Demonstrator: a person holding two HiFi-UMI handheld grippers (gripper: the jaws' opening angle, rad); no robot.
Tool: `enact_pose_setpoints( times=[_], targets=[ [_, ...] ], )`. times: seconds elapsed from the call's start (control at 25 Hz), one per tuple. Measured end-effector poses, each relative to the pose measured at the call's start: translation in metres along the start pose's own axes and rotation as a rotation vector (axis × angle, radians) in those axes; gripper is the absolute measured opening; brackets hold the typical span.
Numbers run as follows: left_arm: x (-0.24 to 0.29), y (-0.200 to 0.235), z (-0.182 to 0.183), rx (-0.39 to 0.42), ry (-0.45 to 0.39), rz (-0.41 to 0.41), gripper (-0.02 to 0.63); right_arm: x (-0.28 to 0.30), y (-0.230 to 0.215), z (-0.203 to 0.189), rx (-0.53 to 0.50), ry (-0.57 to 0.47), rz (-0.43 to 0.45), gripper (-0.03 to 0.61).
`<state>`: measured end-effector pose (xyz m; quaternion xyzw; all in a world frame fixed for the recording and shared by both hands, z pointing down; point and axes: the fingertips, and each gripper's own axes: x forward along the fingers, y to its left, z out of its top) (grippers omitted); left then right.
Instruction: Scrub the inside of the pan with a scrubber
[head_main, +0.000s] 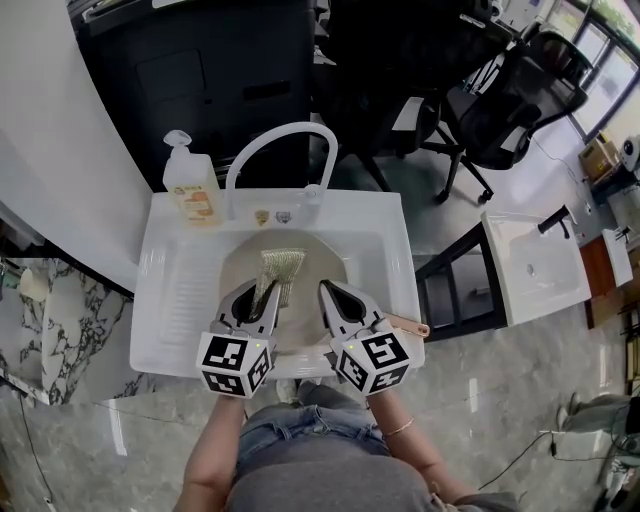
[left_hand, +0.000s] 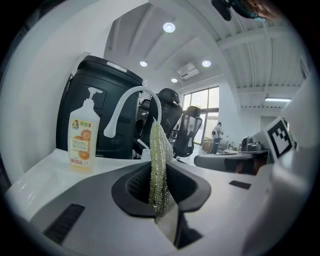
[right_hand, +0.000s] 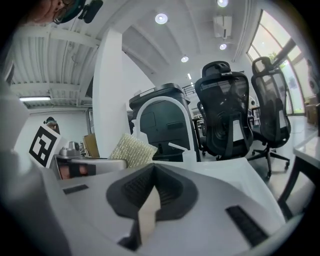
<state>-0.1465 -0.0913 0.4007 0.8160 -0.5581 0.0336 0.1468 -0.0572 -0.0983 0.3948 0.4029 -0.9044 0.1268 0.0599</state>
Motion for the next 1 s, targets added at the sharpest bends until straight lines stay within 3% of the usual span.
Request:
enact_pose_setpoints(
  times=[1.0],
  targets=[
    [-0.01, 0.02, 0.0, 0.002, -0.011, 0.039, 0.067, 0.018, 0.019, 0.007, -0.054, -0.029, 0.04, 0.009]
  ],
)
